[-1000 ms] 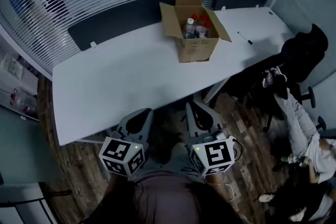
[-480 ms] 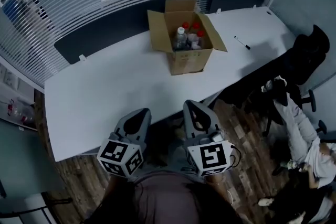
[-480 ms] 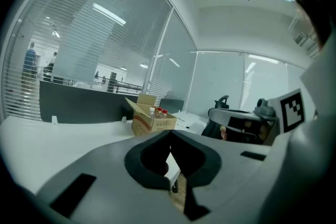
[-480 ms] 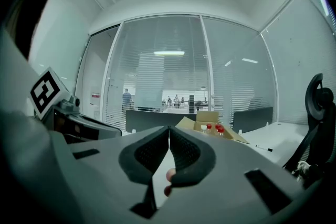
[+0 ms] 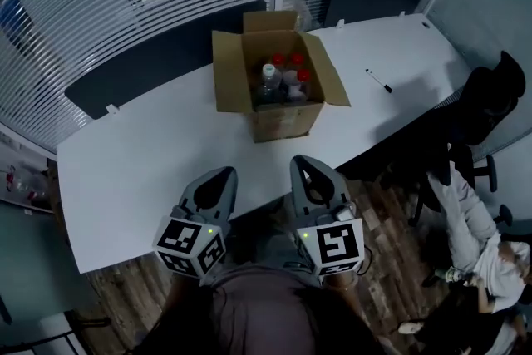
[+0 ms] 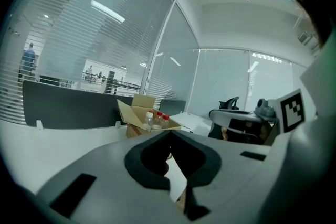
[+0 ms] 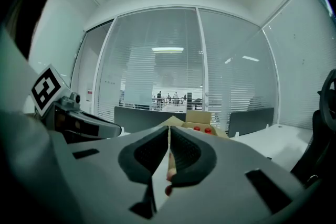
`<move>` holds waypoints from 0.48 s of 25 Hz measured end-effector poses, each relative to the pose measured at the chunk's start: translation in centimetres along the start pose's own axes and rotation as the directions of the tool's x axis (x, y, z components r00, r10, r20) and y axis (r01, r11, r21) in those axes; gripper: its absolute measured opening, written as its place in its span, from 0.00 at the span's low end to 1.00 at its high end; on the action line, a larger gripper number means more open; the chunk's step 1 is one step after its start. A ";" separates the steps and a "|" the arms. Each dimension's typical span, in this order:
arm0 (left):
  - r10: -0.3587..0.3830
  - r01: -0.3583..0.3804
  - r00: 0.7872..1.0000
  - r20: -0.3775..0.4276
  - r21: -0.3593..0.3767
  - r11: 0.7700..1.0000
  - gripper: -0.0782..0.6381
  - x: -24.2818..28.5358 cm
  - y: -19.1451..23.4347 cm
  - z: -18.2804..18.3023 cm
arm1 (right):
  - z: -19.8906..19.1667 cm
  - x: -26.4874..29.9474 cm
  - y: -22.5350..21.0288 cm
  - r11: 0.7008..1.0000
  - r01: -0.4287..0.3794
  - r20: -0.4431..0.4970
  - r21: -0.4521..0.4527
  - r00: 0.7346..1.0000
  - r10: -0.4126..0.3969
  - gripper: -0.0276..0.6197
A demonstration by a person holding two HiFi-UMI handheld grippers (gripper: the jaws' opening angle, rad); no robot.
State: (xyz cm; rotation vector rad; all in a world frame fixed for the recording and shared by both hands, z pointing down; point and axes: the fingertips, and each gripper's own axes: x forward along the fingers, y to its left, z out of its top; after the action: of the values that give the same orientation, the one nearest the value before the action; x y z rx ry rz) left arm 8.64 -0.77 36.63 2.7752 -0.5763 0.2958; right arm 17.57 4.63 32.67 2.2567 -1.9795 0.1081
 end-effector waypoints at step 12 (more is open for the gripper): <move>0.067 -0.068 0.997 0.026 0.011 0.998 0.12 7.5 1.2 2.6 | -0.6 6.9 -8.6 0.999 -0.050 -0.039 0.005 0.998 0.050 0.10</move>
State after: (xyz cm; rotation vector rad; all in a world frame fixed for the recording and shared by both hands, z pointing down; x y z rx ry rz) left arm 15.26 -5.32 36.41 2.7785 -0.6775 0.2798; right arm 27.00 -0.98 33.76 2.1911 -2.0177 0.1613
